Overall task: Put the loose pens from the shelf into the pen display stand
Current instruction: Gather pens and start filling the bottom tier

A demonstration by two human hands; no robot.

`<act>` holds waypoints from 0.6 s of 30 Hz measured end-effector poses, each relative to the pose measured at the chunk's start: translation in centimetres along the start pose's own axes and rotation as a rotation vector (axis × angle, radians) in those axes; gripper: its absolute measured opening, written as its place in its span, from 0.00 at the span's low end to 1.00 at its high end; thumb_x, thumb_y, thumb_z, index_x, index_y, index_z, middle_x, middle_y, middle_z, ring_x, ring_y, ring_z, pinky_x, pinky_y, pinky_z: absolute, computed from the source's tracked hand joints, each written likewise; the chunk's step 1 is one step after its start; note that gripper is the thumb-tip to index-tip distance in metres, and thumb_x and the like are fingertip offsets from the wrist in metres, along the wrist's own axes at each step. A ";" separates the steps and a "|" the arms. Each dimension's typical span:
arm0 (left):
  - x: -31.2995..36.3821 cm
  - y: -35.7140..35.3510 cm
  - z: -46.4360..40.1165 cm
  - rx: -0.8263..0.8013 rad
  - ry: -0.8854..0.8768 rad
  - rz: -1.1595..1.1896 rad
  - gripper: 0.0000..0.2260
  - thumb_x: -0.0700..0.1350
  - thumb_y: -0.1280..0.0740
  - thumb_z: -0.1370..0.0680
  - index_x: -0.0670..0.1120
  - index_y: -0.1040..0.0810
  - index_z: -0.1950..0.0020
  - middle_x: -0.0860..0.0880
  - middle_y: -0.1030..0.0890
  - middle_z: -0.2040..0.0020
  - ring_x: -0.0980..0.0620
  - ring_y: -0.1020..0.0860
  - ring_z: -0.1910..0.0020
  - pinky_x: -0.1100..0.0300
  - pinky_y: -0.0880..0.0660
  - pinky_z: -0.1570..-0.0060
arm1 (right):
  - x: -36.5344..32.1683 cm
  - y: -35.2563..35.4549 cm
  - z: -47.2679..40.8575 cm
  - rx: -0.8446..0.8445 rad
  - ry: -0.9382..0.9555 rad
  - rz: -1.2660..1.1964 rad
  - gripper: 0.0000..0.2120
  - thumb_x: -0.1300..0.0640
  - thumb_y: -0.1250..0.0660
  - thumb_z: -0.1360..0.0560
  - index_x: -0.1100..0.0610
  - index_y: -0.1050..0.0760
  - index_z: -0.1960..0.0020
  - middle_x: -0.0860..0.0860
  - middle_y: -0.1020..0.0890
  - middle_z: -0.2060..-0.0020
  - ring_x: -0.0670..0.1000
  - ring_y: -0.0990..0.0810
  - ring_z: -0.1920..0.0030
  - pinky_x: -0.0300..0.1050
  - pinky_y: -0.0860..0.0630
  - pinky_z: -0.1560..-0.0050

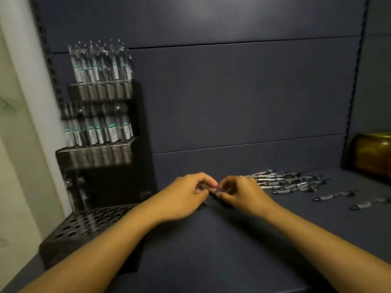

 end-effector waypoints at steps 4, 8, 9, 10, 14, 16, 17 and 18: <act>-5.0 -3.1 -2.8 -0.094 0.292 -0.342 0.23 0.36 0.41 0.22 0.59 0.29 0.33 0.52 0.27 0.31 0.52 0.26 0.35 0.53 0.29 0.33 | 2.6 -1.4 -1.3 -0.183 0.071 0.090 0.19 0.48 0.31 0.23 0.52 0.25 0.34 0.50 0.21 0.38 0.50 0.24 0.37 0.43 0.28 0.39; -6.8 -4.4 -2.3 -0.114 0.373 -0.537 0.27 0.35 0.41 0.22 0.54 0.36 0.25 0.52 0.36 0.25 0.49 0.36 0.26 0.52 0.37 0.27 | 4.0 -2.1 -2.2 -0.267 0.136 0.148 0.18 0.49 0.32 0.22 0.53 0.26 0.34 0.52 0.23 0.36 0.54 0.25 0.35 0.45 0.28 0.38; -7.3 -4.4 -2.1 -0.101 0.392 -0.567 0.27 0.36 0.41 0.22 0.54 0.37 0.25 0.52 0.37 0.25 0.49 0.38 0.26 0.52 0.38 0.27 | 4.1 -2.2 -2.4 -0.272 0.157 0.157 0.16 0.51 0.33 0.22 0.53 0.25 0.35 0.53 0.22 0.37 0.55 0.25 0.36 0.46 0.27 0.39; -7.9 -4.2 -1.9 -0.085 0.410 -0.587 0.27 0.37 0.42 0.21 0.55 0.37 0.25 0.52 0.37 0.24 0.49 0.38 0.26 0.52 0.38 0.27 | 4.2 -2.4 -2.6 -0.275 0.177 0.157 0.15 0.52 0.34 0.22 0.53 0.24 0.37 0.53 0.21 0.39 0.55 0.24 0.37 0.46 0.26 0.40; -9.0 -3.9 -2.1 0.006 0.350 -0.663 0.19 0.42 0.41 0.19 0.58 0.31 0.30 0.55 0.31 0.29 0.52 0.33 0.30 0.55 0.34 0.32 | 5.0 -2.4 -3.0 -0.293 0.226 0.159 0.12 0.56 0.35 0.22 0.52 0.22 0.39 0.51 0.19 0.42 0.53 0.21 0.42 0.47 0.23 0.42; -8.9 -3.9 -2.6 0.023 0.294 -0.656 0.15 0.46 0.39 0.18 0.60 0.28 0.34 0.57 0.28 0.34 0.54 0.31 0.34 0.56 0.34 0.34 | 5.7 -2.0 -3.2 -0.289 0.237 0.174 0.12 0.55 0.35 0.23 0.50 0.21 0.40 0.50 0.18 0.44 0.53 0.20 0.43 0.48 0.22 0.43; -8.8 -4.0 -2.9 0.014 0.272 -0.631 0.13 0.48 0.38 0.18 0.61 0.28 0.35 0.58 0.28 0.36 0.55 0.31 0.36 0.56 0.34 0.34 | 6.1 -1.7 -3.3 -0.284 0.240 0.196 0.12 0.55 0.35 0.23 0.49 0.21 0.41 0.49 0.17 0.44 0.53 0.20 0.43 0.48 0.22 0.44; -8.7 -4.2 -3.2 0.003 0.251 -0.600 0.12 0.50 0.38 0.18 0.61 0.27 0.36 0.59 0.28 0.38 0.56 0.31 0.37 0.57 0.34 0.34 | 6.5 -1.3 -3.3 -0.281 0.243 0.217 0.12 0.54 0.35 0.23 0.47 0.22 0.41 0.48 0.17 0.45 0.53 0.20 0.44 0.48 0.21 0.45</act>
Point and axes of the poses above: each hand's wrist, its own z-axis away from the middle knuckle, its own y-axis out of the back of the hand, x = y × z, the point moved 6 cm from there along -z, towards the middle knuckle
